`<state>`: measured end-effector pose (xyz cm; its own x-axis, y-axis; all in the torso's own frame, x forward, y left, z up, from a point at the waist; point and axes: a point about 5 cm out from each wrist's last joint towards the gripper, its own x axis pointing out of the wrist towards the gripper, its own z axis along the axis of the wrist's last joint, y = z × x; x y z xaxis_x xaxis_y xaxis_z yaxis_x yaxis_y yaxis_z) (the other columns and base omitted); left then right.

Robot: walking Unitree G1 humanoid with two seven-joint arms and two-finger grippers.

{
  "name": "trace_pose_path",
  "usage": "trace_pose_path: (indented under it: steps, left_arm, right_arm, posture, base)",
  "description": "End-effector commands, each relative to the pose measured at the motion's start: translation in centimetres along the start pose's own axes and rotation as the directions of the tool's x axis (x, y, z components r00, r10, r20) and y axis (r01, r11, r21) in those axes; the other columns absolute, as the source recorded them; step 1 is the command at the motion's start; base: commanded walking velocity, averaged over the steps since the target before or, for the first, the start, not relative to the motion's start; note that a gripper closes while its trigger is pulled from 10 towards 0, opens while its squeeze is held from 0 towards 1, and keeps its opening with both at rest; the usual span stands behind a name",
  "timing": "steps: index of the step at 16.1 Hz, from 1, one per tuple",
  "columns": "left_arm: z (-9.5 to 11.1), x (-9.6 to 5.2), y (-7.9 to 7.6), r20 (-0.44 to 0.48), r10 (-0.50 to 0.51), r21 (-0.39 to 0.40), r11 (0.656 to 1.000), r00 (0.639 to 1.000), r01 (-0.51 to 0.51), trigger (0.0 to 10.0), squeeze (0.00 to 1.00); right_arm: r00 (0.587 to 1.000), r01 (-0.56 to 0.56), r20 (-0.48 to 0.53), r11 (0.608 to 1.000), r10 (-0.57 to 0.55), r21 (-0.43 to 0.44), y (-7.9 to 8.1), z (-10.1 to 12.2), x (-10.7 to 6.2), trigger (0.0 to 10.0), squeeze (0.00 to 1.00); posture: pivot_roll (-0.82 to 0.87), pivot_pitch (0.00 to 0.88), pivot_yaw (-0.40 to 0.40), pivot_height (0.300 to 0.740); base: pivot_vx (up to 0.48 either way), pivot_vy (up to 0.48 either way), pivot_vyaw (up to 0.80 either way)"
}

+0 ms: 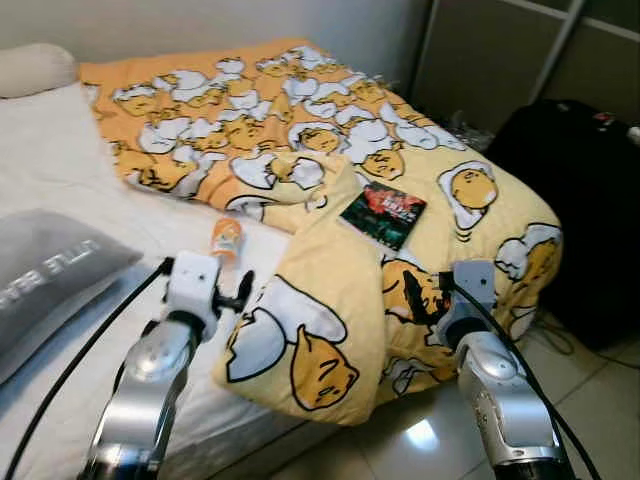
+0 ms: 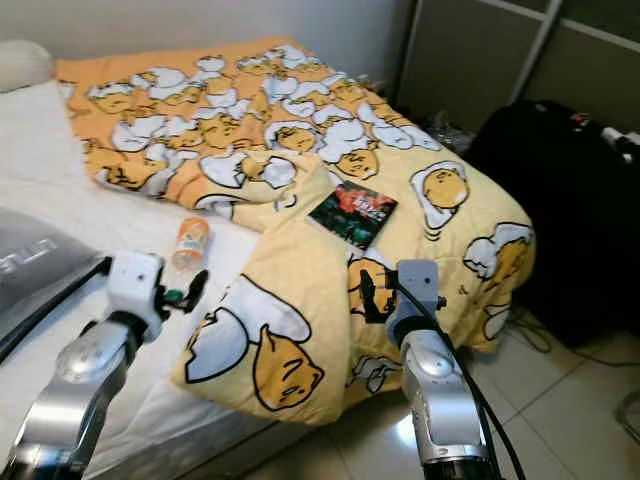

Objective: Clean up the room

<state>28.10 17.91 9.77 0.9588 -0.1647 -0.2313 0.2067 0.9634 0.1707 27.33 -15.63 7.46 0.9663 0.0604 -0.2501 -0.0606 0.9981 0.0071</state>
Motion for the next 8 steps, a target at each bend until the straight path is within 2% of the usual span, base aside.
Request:
trace_pose_path:
  steps: [1,3,4,6,7,8]
  left_arm:
    - [0.4,0.8,0.1,0.003,-0.017,-0.001,1.0,1.0,0.017,10.0,1.0]
    - [0.5,2.5,0.7,-0.026,-0.015,0.001,1.0,1.0,0.015,10.0,1.0]
    - [0.3,3.4,1.1,-0.061,0.0,0.024,1.0,0.998,0.002,10.0,1.0]
    - [-0.2,4.8,1.7,-0.122,0.001,0.02,1.0,0.993,0.002,10.0,1.0]
    - [-0.6,5.4,1.9,-0.155,0.001,0.001,1.0,0.988,0.0,10.0,0.76]
    - [-0.9,5.8,2.2,-0.194,0.011,-0.005,1.0,0.981,-0.012,10.0,0.0]
  right_arm:
    - [1.0,-0.023,0.018,1.0,0.023,-0.017,0.1,0.5,0.2,10.0,0.0]
    - [0.984,-0.173,0.021,0.98,0.176,-0.099,1.0,1.4,-0.2,10.0,0.0]
    - [0.963,-0.265,0.004,0.951,0.27,-0.161,1.6,1.8,-0.7,10.0,0.0]
    - [0.94,-0.333,0.003,0.921,0.34,-0.203,2.0,2.9,-1.4,10.0,0.0]
    - [0.933,-0.35,0.013,0.913,0.36,-0.209,2.2,3.6,-1.9,10.0,0.0]
    - [0.923,-0.369,0.019,0.898,0.384,-0.238,2.4,4.4,-2.3,10.0,0.0]
  posture:
    - [0.05,0.0,0.015,0.74]
    - [0.03,0.0,0.025,0.74]
    - [0.02,0.0,0.031,0.74]
    - [0.0,0.0,0.026,0.74]
    - [-0.01,0.0,0.022,0.74]
    - [-0.01,0.0,0.015,0.74]
  base:
    - [0.0,0.0,0.0]
    - [0.0,0.0,0.0]
    - [0.0,0.0,0.0]
    - [0.0,0.0,0.0]
    - [0.0,0.0,0.0]
    - [0.0,0.0,0.0]
